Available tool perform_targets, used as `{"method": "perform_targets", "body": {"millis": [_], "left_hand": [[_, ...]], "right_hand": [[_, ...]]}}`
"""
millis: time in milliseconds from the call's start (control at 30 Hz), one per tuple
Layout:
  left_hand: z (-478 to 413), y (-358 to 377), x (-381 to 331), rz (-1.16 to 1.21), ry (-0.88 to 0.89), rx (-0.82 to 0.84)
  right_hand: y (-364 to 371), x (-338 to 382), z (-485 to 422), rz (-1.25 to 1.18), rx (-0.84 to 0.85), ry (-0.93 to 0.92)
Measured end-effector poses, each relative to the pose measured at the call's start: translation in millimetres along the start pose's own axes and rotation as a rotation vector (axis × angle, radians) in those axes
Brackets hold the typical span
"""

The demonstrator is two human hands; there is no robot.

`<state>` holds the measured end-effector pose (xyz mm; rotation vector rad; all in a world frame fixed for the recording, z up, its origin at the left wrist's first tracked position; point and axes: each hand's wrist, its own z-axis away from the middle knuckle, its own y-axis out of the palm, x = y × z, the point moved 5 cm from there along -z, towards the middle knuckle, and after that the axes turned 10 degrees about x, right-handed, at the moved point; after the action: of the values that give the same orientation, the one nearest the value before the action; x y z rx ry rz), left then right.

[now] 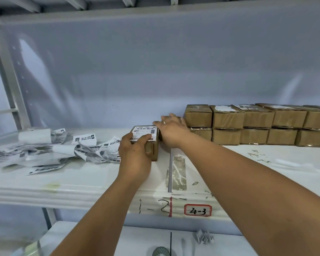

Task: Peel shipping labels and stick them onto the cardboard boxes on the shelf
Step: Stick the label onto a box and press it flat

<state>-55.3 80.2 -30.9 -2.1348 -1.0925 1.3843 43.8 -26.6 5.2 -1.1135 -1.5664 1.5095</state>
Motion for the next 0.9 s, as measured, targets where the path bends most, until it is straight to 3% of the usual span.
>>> {"method": "perform_targets", "body": {"millis": [167, 267, 433, 567, 733, 900], "left_hand": [[-5, 4, 3, 0.013, -0.022, 0.004], [-7, 4, 5, 0.017, -0.023, -0.019], [-8, 0, 9, 0.049, -0.046, -0.061], [-8, -1, 11, 0.085, -0.058, -0.070], [-8, -1, 12, 0.132, -0.079, -0.056], [-6, -1, 9, 0.133, -0.086, -0.028]], "right_hand": [[17, 1, -19, -0.039, 0.018, 0.093], [15, 1, -19, -0.016, -0.117, 0.110], [9, -1, -14, -0.199, -0.332, 0.075], [4, -7, 0, -0.302, -0.279, 0.096], [7, -6, 10, -0.230, -0.152, 0.161], [0, -4, 39, -0.279, -0.249, 0.248]]}}
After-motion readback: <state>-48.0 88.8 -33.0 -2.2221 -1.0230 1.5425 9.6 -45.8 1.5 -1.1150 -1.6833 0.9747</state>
